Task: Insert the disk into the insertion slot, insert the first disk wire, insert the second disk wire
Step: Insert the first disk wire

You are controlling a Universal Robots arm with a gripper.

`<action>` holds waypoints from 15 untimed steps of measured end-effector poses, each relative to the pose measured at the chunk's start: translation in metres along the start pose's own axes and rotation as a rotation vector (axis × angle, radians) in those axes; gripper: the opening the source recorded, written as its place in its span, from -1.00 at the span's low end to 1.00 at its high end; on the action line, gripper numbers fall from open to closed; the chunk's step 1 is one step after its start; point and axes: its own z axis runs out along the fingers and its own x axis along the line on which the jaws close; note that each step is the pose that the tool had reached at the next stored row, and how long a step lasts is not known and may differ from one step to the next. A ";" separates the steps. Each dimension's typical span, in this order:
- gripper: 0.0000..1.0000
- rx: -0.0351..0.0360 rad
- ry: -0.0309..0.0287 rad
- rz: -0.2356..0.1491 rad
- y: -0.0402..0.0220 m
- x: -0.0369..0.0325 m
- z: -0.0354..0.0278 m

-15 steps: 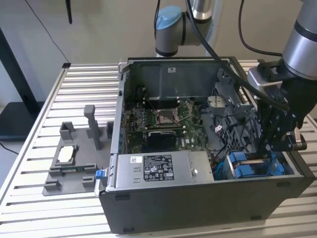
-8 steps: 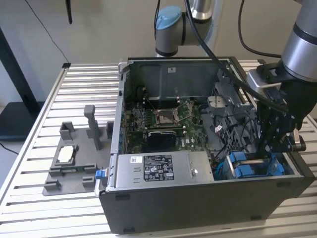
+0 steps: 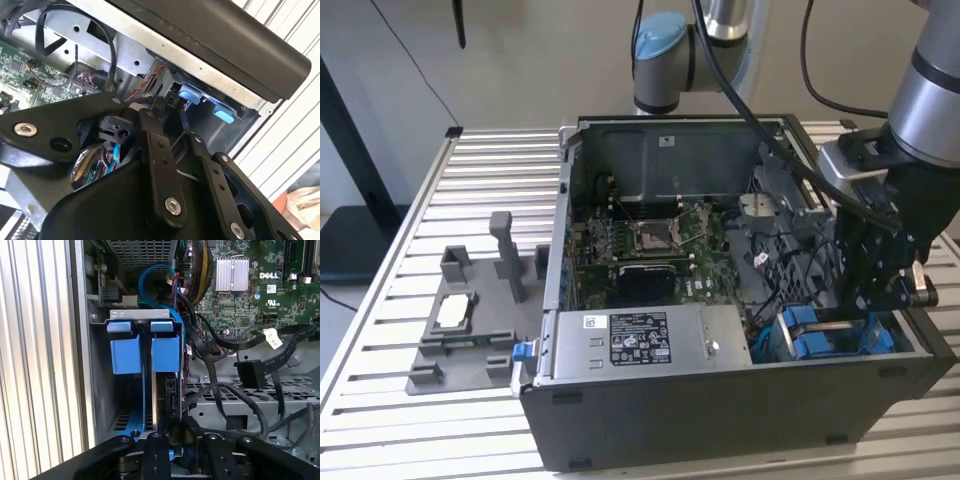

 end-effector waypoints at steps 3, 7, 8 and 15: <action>-0.45 -0.0001 0.0001 0.000 -0.0009 -0.0003 -0.0118; -0.45 0.0000 0.0001 0.000 -0.0023 -0.0012 -0.0296; -0.45 0.0000 0.0002 0.000 -0.0025 -0.0016 -0.0333; -0.45 0.0000 0.0003 0.000 -0.0030 -0.0069 -0.0445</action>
